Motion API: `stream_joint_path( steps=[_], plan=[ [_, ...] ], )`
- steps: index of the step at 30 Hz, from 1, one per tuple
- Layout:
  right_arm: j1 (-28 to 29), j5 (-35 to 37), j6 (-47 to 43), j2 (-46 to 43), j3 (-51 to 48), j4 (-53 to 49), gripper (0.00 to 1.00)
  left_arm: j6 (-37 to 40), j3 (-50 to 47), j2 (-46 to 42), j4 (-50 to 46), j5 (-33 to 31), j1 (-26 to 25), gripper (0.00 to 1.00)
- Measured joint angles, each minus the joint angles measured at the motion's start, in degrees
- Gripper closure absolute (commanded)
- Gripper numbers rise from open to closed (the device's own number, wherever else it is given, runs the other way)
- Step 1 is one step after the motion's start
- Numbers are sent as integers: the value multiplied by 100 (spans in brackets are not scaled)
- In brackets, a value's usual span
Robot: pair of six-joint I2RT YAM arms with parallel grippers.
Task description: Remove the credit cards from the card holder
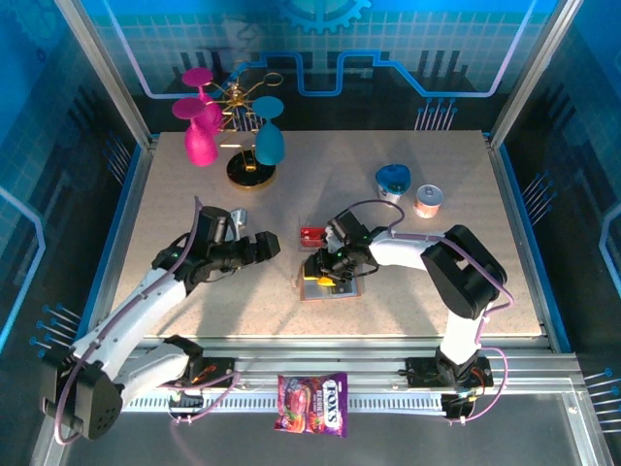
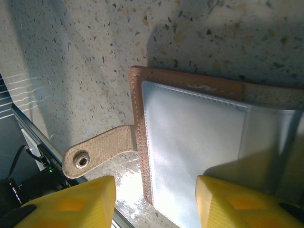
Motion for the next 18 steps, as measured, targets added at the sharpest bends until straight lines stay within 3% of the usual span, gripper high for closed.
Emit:
stream_joint_path(
  steps=[9,14,18],
  plan=[
    [9,85,-2,-114,20,-87,50,-413,2,691,129,328,-22,26],
    [-103,131,-28,-533,-26,-153,50,-610,105,1180,284,452,-319,30],
    [-323,140,-70,-870,-214,-160,50,-769,315,1563,496,520,-656,45]
  ],
)
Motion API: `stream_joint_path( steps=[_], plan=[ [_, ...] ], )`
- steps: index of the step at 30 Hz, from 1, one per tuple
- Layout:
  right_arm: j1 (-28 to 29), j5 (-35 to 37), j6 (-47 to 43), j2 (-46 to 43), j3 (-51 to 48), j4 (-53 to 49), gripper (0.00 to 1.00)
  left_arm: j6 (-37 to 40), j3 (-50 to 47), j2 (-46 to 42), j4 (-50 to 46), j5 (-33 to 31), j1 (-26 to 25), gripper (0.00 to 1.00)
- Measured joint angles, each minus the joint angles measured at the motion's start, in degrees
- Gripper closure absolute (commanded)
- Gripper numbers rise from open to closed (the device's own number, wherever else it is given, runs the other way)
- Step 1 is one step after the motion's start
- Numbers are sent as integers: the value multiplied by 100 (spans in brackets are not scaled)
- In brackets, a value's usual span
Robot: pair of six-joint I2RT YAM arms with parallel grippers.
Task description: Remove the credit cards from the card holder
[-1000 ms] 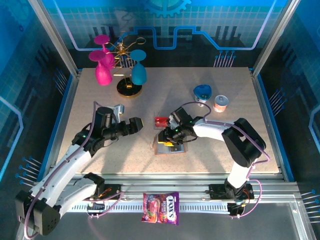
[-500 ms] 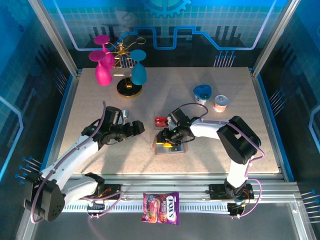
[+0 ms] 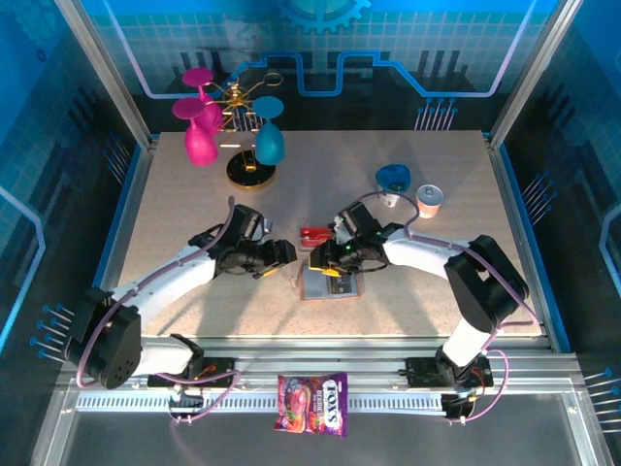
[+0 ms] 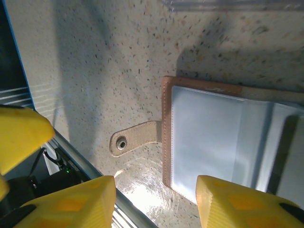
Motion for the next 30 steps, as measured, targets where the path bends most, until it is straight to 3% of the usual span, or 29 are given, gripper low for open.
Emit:
stream_joint_path(
  steps=[6,11,20,30],
  plan=[
    [-446,7,-133,-308,-348,-146,50,-369,258,730,586,190,-463,54],
    [-813,4,-284,-566,-669,-297,50,-730,409,1412,1115,402,-791,69],
    [-1211,0,-479,-1001,-979,-490,50,-1257,479,2205,1908,702,-1021,75],
    [-1320,4,-503,-1296,-1191,-599,50,-1456,590,2640,2317,879,-1040,75]
  ],
)
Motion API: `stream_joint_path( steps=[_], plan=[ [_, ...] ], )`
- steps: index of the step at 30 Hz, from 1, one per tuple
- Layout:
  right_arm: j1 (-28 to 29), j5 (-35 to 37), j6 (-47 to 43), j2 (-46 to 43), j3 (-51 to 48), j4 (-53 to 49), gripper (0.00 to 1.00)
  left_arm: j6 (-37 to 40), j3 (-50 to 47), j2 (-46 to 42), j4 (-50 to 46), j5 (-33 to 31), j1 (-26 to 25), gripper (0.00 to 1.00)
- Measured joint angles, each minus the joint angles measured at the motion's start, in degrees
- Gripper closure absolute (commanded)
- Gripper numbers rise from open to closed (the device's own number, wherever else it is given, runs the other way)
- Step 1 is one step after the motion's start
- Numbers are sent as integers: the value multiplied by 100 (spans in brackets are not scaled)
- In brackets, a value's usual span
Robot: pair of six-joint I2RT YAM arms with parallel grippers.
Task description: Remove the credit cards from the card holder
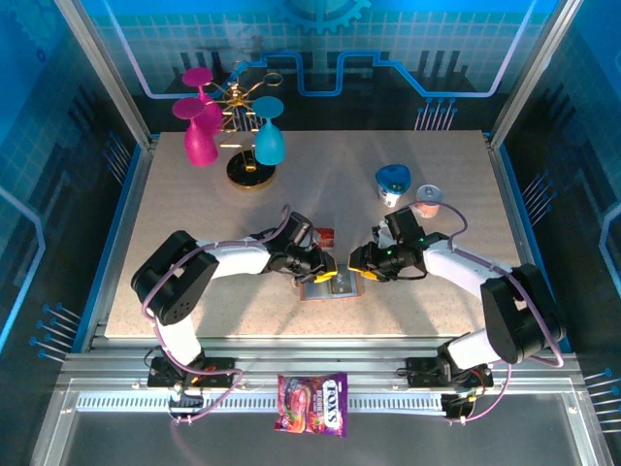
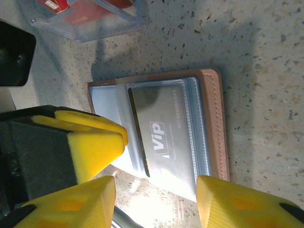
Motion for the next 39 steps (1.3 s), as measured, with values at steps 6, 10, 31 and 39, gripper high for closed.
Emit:
stream_joint_path(
  steps=[6,10,31,39],
  plan=[
    [-31,0,0,-28,-7,-4,50,-81,4,116,92,61,-2,75],
    [-35,-2,0,-28,-7,-7,50,-90,4,164,116,61,-4,76],
    [-37,-17,2,-28,-120,-37,50,87,197,225,-319,52,-22,75],
    [-37,-20,2,-28,-133,-37,50,116,232,249,-409,52,-31,74]
  ],
)
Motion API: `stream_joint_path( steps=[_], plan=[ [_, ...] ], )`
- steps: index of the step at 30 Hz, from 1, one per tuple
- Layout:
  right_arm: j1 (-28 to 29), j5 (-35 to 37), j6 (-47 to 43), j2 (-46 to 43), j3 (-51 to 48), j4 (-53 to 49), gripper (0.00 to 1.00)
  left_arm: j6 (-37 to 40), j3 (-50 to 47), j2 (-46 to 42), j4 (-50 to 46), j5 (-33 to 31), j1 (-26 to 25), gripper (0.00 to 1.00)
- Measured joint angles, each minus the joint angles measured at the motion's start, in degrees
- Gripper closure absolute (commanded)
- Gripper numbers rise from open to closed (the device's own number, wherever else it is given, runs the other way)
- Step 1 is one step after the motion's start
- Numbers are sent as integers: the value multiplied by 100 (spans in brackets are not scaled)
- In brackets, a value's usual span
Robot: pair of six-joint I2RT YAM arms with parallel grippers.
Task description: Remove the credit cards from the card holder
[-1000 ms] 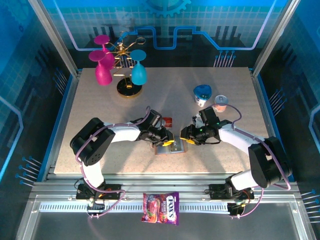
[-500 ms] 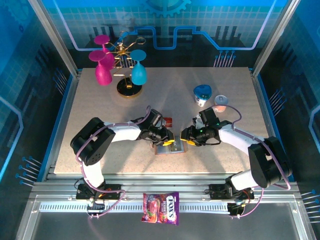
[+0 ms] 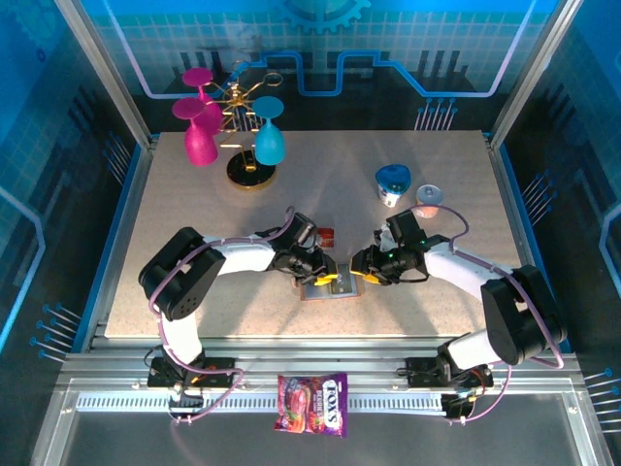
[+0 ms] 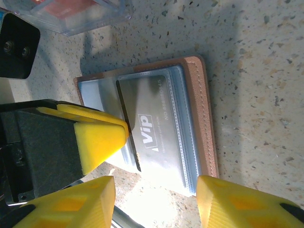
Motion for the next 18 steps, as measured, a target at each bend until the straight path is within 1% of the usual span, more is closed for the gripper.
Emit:
stream_joint_path(
  steps=[7,18],
  plan=[
    [0,0,0,-11,-59,17,50,136,72,2,-175,-31,0,74],
    [0,0,0,-76,-59,42,50,494,332,0,-879,-369,0,73]
  ],
)
